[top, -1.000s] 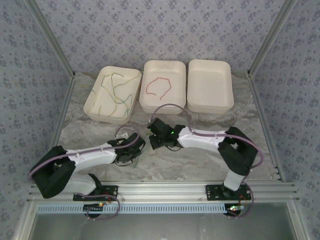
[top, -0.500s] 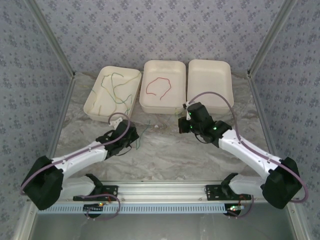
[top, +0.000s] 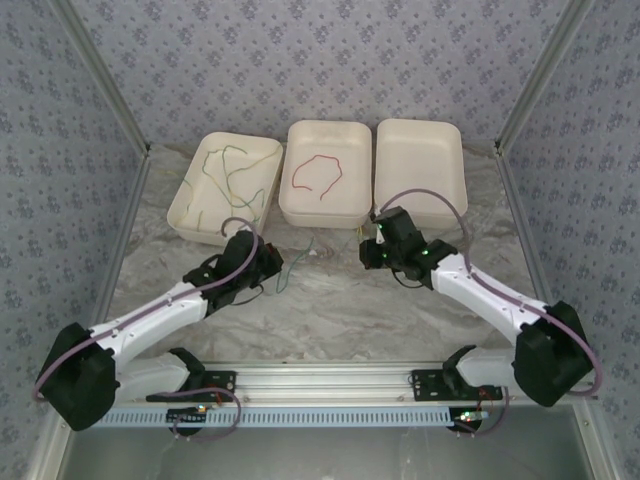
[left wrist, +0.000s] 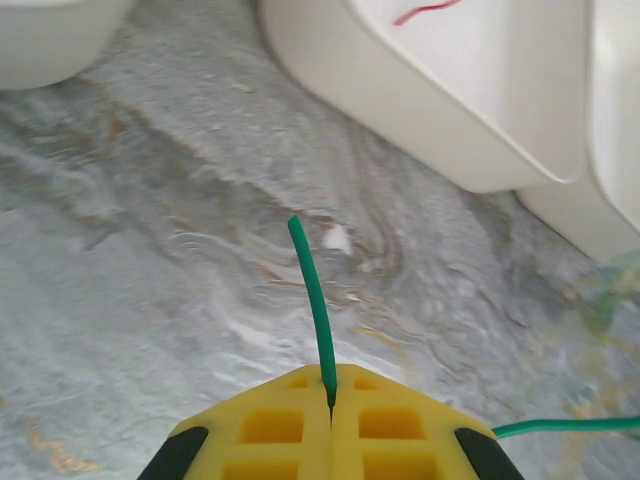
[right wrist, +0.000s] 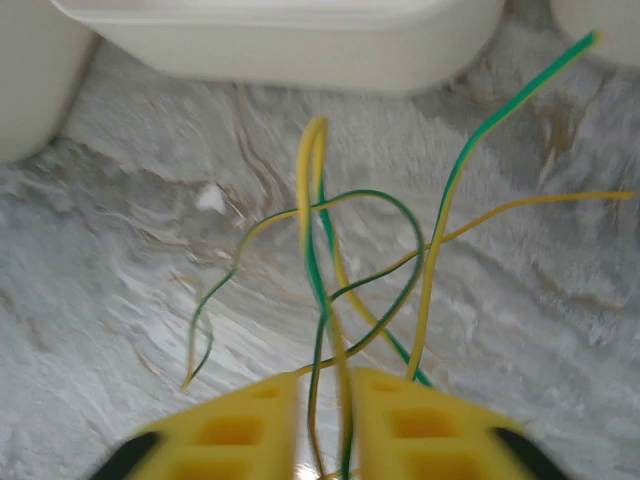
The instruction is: Untangle the cables
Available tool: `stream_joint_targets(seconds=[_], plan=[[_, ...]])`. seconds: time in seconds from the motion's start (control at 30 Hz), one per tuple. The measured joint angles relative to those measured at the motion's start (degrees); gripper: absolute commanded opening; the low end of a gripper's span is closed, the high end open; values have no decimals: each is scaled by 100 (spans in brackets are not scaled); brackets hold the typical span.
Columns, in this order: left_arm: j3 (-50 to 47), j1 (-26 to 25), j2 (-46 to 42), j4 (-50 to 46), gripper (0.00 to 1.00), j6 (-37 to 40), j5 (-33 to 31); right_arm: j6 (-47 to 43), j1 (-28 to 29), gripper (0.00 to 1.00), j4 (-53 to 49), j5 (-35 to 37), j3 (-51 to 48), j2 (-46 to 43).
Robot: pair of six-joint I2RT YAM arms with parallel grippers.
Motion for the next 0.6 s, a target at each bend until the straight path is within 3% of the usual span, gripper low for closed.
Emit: stream_joint_targets(seconds=[0.1, 0.4, 0.6], plan=[[87, -2, -39, 17, 0, 138, 157, 48, 94, 51, -15, 11, -166, -55], [146, -162, 17, 101, 0, 144, 278, 415, 1506, 57, 315, 804, -256, -1954], [374, -402, 223, 192, 0, 129, 275, 835, 1884, 59, 1126, 942, -326, -1325]])
